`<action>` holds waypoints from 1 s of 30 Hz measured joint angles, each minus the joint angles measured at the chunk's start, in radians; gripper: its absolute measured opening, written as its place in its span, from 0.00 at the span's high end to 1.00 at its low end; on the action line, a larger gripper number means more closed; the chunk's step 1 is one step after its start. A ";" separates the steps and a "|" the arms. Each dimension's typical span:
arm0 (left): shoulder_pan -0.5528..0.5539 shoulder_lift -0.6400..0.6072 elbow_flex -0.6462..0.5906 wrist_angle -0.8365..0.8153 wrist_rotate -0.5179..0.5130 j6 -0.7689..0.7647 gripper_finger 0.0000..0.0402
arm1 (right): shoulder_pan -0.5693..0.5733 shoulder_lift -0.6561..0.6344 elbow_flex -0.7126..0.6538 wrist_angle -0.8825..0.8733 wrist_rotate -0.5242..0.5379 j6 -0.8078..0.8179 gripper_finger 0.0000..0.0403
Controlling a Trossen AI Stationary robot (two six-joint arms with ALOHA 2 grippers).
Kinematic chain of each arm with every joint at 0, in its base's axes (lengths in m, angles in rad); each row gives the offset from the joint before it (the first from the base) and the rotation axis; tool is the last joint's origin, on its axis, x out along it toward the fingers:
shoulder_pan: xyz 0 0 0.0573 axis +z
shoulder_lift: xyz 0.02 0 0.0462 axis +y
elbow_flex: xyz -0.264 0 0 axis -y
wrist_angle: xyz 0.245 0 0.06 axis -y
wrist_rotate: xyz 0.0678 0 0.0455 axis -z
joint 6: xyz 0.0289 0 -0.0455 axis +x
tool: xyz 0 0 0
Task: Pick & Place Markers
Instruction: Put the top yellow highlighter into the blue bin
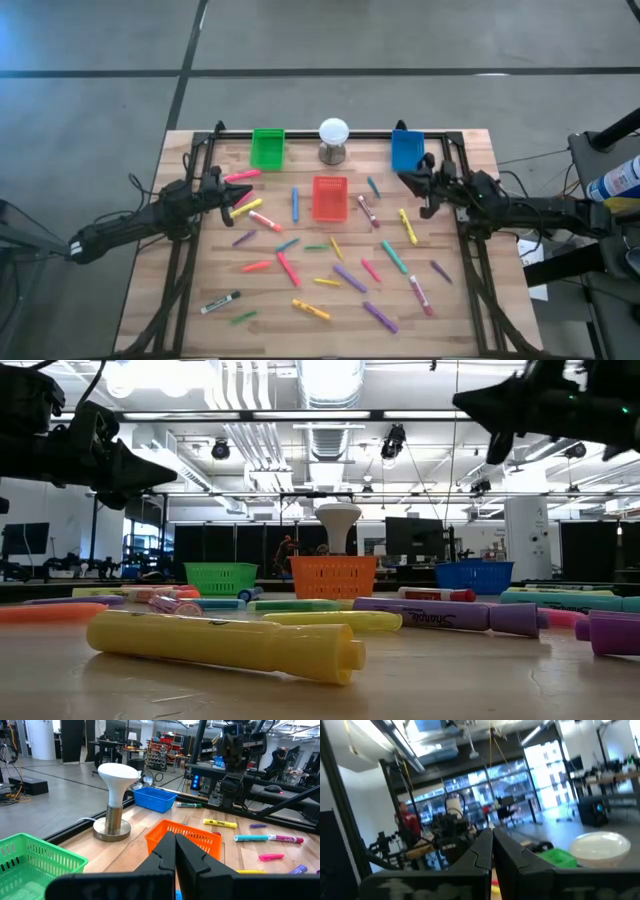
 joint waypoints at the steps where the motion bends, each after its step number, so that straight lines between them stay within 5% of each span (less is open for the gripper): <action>1: 0.000 0.000 0.000 0.000 0.000 0.000 0.99 | 0.000 0.019 0.028 -0.041 -0.001 0.001 0.98; 12: 0.000 0.000 0.000 0.000 0.000 0.000 0.99 | 0.063 0.330 0.335 -0.501 0.029 0.044 0.98; 19: 0.000 0.000 0.000 0.000 0.000 0.000 0.99 | 0.132 0.456 0.593 -1.022 0.200 0.122 0.96; 30: 0.000 0.000 0.000 0.000 0.000 0.000 0.99 | 0.230 0.501 0.838 -1.726 0.289 0.436 0.67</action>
